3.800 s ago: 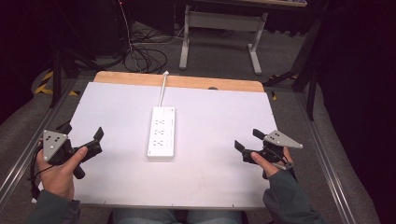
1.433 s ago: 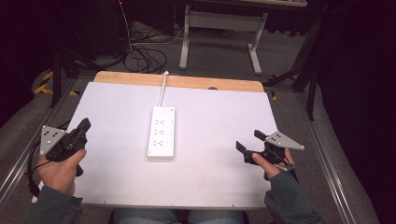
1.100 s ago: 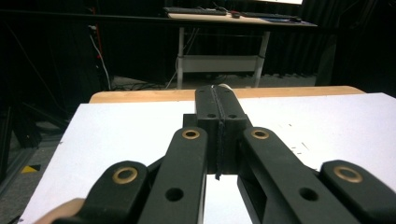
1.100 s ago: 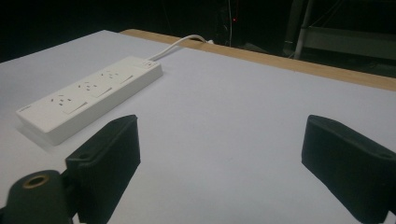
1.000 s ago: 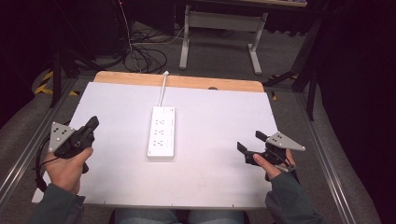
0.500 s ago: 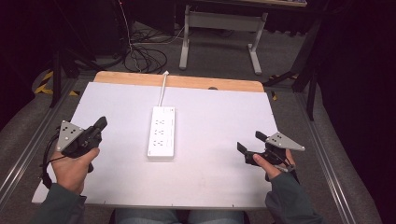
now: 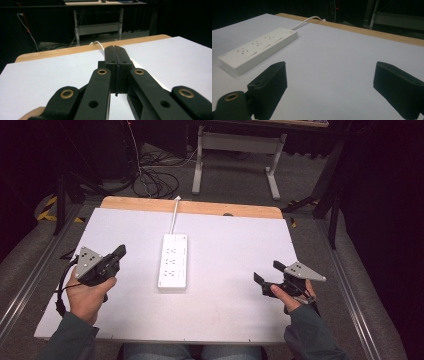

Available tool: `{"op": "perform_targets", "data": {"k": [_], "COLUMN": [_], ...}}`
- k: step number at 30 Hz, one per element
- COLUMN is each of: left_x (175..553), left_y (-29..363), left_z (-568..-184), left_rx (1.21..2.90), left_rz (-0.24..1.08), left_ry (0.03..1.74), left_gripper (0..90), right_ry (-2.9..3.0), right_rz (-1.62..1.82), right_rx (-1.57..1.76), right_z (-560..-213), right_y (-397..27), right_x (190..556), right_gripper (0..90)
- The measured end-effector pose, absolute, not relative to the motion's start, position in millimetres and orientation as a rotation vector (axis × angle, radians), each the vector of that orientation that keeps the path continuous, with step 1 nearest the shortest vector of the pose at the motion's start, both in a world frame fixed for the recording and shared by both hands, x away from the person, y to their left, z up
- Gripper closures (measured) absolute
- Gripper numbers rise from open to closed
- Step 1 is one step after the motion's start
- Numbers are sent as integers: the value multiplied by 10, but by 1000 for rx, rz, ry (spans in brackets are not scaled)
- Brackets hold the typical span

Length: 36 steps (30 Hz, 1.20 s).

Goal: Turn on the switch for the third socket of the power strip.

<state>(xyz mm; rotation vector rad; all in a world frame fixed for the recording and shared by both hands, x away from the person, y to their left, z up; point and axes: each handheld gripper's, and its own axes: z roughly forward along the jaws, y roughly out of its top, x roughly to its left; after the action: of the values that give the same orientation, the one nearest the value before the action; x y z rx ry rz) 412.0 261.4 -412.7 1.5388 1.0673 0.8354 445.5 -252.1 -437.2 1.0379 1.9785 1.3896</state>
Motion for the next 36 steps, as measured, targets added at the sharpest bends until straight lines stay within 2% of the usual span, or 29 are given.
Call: {"op": "perform_targets", "data": {"k": [36], "left_x": [4352], "left_y": [2190], "left_z": [-4214], "left_rx": [1714], "left_rz": [750], "left_ry": [957], "left_gripper": [900], "right_ry": [1978], "right_rz": [1384], "right_rx": [1039], "right_z": [-4373], "right_y": [-2524], "right_x": [4445], "right_gripper": [123]}}
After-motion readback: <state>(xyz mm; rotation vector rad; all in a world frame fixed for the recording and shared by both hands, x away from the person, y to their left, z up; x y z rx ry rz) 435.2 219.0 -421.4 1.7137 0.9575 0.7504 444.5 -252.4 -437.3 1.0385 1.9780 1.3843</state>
